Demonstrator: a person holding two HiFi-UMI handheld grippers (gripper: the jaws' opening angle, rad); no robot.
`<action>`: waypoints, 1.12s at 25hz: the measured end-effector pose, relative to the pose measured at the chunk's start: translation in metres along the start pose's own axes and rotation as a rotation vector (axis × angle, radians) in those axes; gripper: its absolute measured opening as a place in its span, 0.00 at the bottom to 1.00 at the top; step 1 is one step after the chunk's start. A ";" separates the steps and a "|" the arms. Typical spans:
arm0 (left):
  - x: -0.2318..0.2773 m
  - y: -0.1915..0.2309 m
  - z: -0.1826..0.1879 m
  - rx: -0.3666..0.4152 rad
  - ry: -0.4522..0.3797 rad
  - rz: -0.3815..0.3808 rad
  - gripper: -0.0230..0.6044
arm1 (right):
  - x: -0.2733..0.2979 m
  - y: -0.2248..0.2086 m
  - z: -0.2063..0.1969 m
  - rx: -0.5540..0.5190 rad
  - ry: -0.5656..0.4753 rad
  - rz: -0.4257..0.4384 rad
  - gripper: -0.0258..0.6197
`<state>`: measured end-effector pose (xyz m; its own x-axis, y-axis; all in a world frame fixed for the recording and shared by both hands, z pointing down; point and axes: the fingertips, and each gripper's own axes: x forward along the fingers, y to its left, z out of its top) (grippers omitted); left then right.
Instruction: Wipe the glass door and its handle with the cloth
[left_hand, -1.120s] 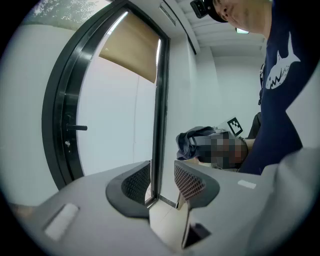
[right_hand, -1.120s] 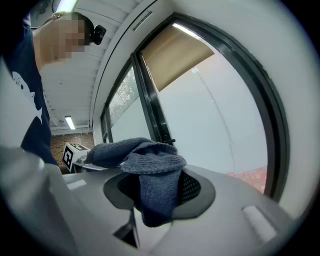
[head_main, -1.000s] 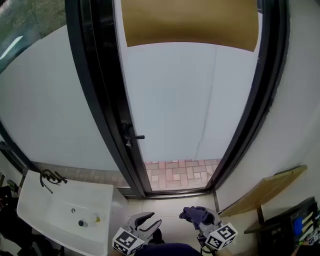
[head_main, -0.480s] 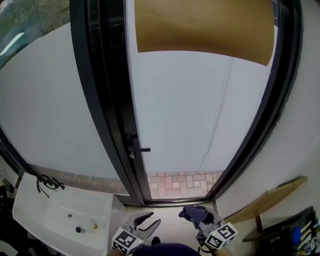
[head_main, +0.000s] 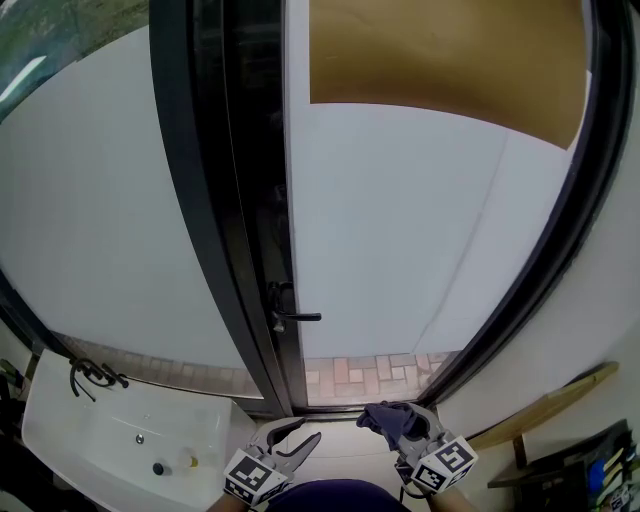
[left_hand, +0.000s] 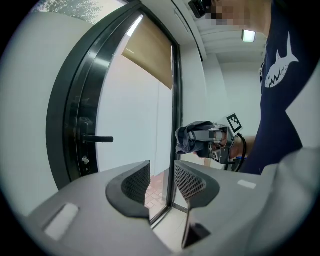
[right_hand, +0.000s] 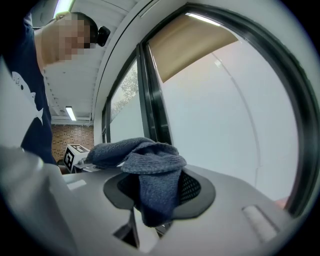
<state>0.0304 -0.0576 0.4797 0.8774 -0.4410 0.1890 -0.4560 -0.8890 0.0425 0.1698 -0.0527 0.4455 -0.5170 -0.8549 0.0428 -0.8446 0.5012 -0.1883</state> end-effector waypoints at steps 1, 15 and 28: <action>0.000 0.006 0.001 0.001 -0.005 -0.003 0.27 | 0.006 0.001 0.003 -0.011 -0.003 -0.001 0.27; -0.002 0.054 0.003 0.026 -0.010 -0.019 0.27 | 0.103 0.016 0.061 -0.249 -0.024 0.086 0.27; -0.012 0.063 -0.002 0.004 -0.027 0.055 0.27 | 0.220 0.030 0.119 -0.664 -0.026 0.222 0.27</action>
<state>-0.0093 -0.1082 0.4823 0.8547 -0.4924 0.1642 -0.5032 -0.8637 0.0290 0.0471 -0.2413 0.3324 -0.6906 -0.7217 0.0477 -0.6304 0.6329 0.4495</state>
